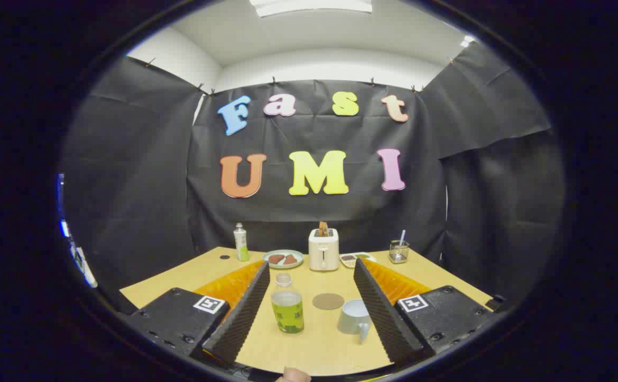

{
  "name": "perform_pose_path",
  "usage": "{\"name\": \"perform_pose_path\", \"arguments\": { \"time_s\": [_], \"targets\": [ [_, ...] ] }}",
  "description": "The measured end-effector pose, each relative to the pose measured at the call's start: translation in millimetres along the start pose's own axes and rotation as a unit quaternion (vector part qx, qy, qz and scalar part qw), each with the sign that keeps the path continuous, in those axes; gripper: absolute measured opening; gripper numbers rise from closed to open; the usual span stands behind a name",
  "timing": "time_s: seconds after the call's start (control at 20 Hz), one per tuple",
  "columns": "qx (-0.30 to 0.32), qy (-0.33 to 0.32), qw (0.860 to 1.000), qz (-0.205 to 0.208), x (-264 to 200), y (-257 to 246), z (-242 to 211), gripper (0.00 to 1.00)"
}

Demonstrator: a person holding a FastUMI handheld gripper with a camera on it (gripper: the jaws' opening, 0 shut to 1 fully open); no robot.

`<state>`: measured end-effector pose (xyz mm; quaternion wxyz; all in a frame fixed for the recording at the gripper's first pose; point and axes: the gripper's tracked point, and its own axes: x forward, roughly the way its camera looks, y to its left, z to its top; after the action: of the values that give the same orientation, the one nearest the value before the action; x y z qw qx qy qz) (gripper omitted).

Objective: Take the bottle from table, then pour the juice into the cup, finally place the bottle on the coaster

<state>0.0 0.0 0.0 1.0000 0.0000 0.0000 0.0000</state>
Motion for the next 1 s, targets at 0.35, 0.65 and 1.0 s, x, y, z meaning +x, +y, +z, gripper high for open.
{"name": "perform_pose_path", "arguments": {
  "time_s": [0.35, 0.65, 1.0],
  "targets": [
    [-0.011, -0.018, 1.0, 0.007, -3.8, 27.6, 19.6, 1.0],
    [-0.051, -0.001, 0.999, 0.002, 1.0, 52.6, 15.8, 1.0],
    [-0.037, 0.01, 0.999, 0.0, 15.4, 59.4, 5.2, 1.0]
  ]
}}
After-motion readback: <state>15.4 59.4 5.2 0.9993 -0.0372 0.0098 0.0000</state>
